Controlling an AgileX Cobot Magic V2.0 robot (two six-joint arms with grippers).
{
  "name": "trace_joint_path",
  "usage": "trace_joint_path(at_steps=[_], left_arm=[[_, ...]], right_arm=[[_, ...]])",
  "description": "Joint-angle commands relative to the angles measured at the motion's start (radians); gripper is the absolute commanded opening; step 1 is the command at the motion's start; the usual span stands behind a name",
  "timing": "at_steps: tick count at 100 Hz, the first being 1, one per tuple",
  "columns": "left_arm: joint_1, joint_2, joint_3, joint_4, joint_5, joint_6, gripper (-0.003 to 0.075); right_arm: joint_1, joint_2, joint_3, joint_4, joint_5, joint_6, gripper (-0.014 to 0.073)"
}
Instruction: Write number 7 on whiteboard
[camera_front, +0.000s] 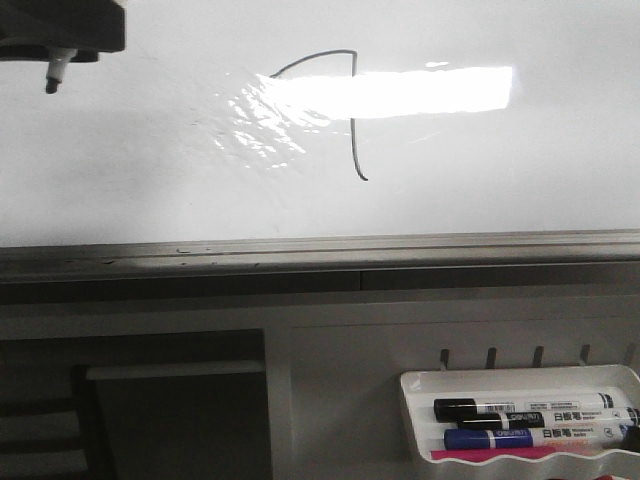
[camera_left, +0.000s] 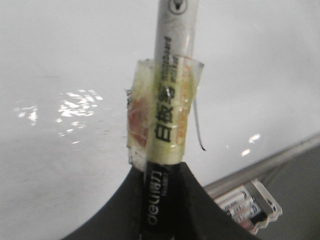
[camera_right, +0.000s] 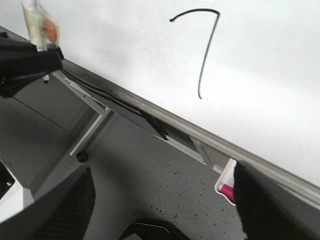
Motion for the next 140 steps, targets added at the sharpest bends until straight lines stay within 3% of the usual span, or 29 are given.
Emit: trace_joint_path(at_steps=[1,24,62,117,129,140], left_arm=[[0.015,0.001,-0.011,-0.095,-0.127,-0.012,-0.0020],[0.015,0.123,-0.020,-0.108,-0.316,-0.015,-0.0020],[0.024,0.343,-0.121,-0.099,-0.317,-0.015,-0.0020],[0.057,0.385,-0.124,-0.087,-0.335,-0.015,-0.0018],[0.057,0.385,-0.124,-0.087,-0.335,-0.015,0.0073],[0.057,0.383,-0.124,-0.087,-0.335,-0.015,0.0265]], right_arm=[[-0.028,-0.039,-0.012,0.033,-0.006,0.005,0.0512],[-0.028,-0.054,0.027,0.039,-0.008,0.005,0.0512],[-0.028,-0.054,0.038,0.040,-0.012,0.005,0.0512],[-0.028,-0.054,0.038,0.048,-0.009,0.005,0.0512],[-0.028,-0.054,0.038,0.048,-0.003,0.005,0.0512],[-0.028,-0.054,0.038,0.048,-0.002,0.005,0.0512]])
